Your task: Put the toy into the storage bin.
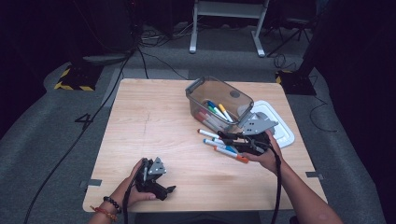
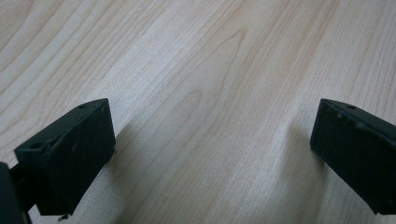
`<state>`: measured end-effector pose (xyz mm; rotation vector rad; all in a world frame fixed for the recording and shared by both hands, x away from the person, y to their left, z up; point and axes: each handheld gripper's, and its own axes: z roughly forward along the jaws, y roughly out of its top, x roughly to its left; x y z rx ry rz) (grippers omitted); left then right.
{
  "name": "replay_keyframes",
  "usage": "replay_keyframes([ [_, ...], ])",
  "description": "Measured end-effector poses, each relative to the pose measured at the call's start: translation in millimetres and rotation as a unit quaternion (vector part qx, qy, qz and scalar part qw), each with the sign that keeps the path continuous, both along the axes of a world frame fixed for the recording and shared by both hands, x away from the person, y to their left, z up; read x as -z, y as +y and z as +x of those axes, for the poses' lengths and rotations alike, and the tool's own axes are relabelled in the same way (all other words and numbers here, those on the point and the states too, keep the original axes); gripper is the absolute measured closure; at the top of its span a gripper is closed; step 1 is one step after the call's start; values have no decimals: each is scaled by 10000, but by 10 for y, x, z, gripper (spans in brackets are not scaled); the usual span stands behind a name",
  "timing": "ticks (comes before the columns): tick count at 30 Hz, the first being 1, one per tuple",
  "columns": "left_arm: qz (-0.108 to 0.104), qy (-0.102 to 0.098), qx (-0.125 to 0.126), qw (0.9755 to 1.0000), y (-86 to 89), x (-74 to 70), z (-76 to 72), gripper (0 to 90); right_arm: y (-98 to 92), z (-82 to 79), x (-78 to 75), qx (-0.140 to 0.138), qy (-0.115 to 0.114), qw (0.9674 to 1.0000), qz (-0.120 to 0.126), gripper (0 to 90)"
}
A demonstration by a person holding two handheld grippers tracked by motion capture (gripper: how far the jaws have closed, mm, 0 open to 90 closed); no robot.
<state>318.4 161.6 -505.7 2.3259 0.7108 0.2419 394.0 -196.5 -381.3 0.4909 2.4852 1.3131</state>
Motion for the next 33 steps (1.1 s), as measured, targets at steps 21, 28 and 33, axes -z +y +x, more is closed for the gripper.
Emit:
replay_keyframes([
  [21, -1, 0, 0, 10000, 0, 0, 0, 2, -187, 509, -670, 708, -310, 9970, -21, 745],
  [28, -2, -4, -4, 10000, 0, 0, -1, 3, -28, 825, -821, 877, -299, 9957, -77, 745],
  [33, -1, -3, -6, 10000, 0, 0, -2, 3, 151, 1059, -836, 950, -185, 9951, -186, 745],
])
